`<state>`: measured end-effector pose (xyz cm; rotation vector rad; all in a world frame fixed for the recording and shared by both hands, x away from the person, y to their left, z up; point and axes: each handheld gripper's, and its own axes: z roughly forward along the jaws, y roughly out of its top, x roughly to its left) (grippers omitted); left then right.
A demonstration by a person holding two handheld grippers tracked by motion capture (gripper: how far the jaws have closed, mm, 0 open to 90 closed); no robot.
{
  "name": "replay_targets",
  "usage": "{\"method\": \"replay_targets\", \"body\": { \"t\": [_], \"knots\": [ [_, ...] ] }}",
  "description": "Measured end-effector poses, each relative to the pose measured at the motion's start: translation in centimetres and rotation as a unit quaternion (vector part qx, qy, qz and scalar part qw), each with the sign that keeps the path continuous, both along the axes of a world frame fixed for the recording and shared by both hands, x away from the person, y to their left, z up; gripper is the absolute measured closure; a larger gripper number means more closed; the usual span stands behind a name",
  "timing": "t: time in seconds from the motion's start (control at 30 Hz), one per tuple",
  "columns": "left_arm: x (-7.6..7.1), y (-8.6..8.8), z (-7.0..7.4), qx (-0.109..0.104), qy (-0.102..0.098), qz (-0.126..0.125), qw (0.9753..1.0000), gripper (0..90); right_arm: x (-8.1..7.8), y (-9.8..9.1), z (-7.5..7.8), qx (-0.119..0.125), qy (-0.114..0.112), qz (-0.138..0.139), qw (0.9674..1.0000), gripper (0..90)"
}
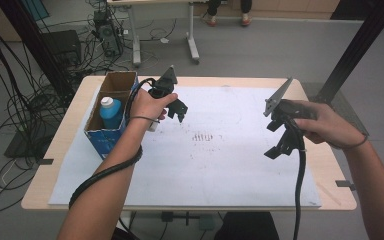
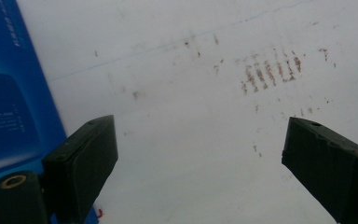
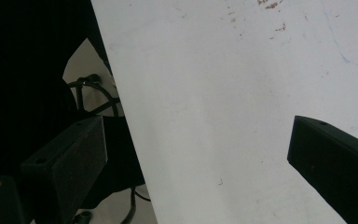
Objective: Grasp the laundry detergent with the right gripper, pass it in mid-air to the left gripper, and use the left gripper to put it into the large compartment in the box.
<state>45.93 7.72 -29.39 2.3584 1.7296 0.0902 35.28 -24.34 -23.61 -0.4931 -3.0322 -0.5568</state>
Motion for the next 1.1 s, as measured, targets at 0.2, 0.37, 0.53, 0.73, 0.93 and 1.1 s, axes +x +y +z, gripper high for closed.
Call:
{"method": "replay_targets", "body": {
  "t": [0.2,0.37,0.53,0.73,0.93,1.1],
  "knots": [
    [0.0,-0.1,-1.1,0.002,0.001,0.006,1.0,11.2,-0.2,-0.2,1.6,0.005,-0.002,-0.004,1.0,4.0],
    [0.0,-0.2,-2.1,0.001,0.005,0.005,1.0,11.3,-0.3,-0.1,2.4,0.001,0.0,-0.002,1.0,4.2],
    [-0.1,-0.3,-3.1,-0.004,0.003,0.007,1.0,11.4,-0.5,-0.1,3.7,0.013,0.011,-0.005,0.9998,4.1],
    [0.0,-0.6,-4.5,0.0,0.003,0.01,0.9999,11.9,-0.7,-0.2,5.4,0.017,-0.001,0.001,0.9999,4.0],
    [0.2,-1.1,-5.4,0.006,0.005,0.01,0.9999,12.4,-0.8,-0.4,6.4,0.013,-0.005,-0.001,0.9999,4.0],
    [0.1,-1.5,-6.0,0.008,0.007,0.003,0.9999,12.5,-0.9,-0.6,6.9,0.016,-0.01,-0.001,0.9998,3.9]
  ]
}}
